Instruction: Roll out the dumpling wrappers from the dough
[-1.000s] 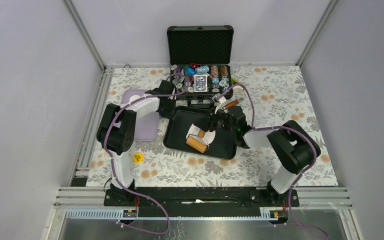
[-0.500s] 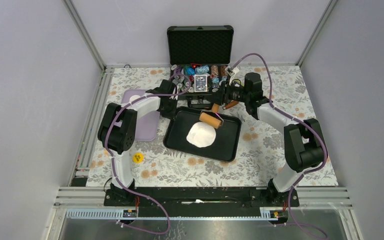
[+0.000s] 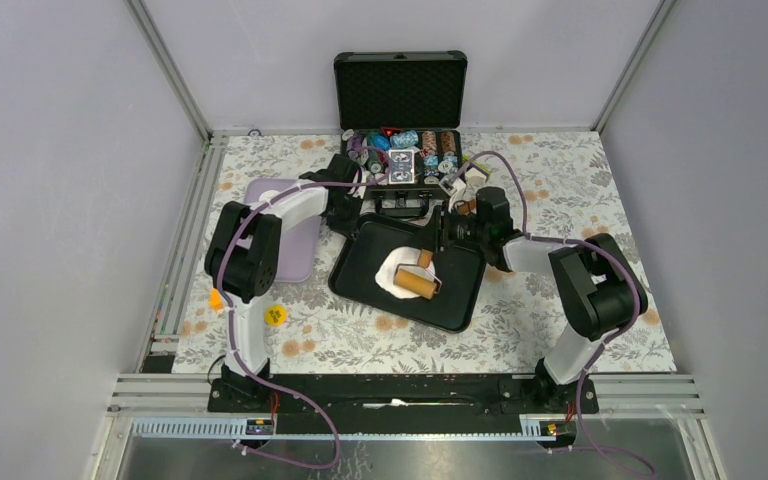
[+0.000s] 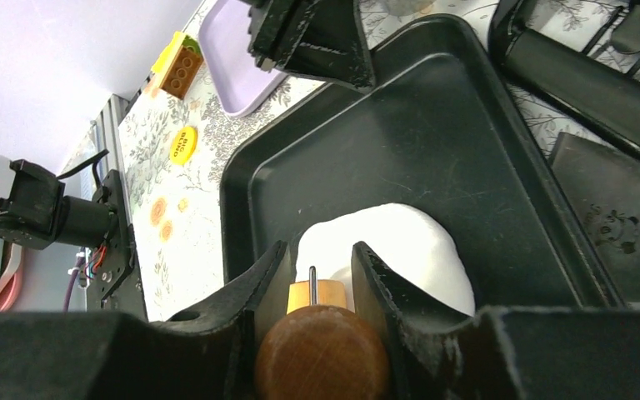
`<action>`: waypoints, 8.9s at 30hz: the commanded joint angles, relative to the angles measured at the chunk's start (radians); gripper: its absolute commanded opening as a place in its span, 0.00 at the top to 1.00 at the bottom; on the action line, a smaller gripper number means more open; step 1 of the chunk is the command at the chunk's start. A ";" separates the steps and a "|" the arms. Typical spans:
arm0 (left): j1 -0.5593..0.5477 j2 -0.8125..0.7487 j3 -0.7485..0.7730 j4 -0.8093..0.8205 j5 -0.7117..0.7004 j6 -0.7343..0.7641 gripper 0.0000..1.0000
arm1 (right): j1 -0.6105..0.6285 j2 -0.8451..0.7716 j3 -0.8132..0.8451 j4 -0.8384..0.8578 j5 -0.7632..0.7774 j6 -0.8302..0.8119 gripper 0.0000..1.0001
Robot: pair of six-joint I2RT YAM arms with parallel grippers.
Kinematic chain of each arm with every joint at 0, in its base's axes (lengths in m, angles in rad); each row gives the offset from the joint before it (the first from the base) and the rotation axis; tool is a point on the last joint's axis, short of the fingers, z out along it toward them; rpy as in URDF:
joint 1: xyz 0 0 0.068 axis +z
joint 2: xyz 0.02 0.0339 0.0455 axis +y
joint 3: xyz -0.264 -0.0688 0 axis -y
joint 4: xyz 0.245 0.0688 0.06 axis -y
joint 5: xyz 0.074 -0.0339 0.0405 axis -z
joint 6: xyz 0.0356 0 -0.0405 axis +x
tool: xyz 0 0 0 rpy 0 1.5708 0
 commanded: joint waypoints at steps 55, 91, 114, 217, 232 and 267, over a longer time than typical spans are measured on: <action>-0.036 0.048 0.030 -0.077 -0.005 0.228 1.00 | 0.260 0.067 -0.043 -0.239 -0.031 -0.314 1.00; -0.034 0.035 0.016 -0.066 -0.008 0.223 1.00 | 0.286 0.048 -0.012 -0.280 0.257 -0.357 1.00; -0.033 0.030 0.008 -0.059 -0.018 0.217 1.00 | 0.306 -0.041 0.008 -0.267 0.104 -0.238 1.00; -0.033 0.039 0.019 -0.066 -0.027 0.212 1.00 | 0.262 0.010 -0.070 -0.354 0.257 -0.330 1.00; -0.031 0.035 0.014 -0.062 -0.028 0.210 1.00 | 0.305 0.036 -0.092 -0.358 0.161 -0.295 1.00; -0.031 0.035 0.014 -0.063 -0.030 0.208 1.00 | 0.150 -0.018 0.105 -0.196 0.174 -0.135 1.00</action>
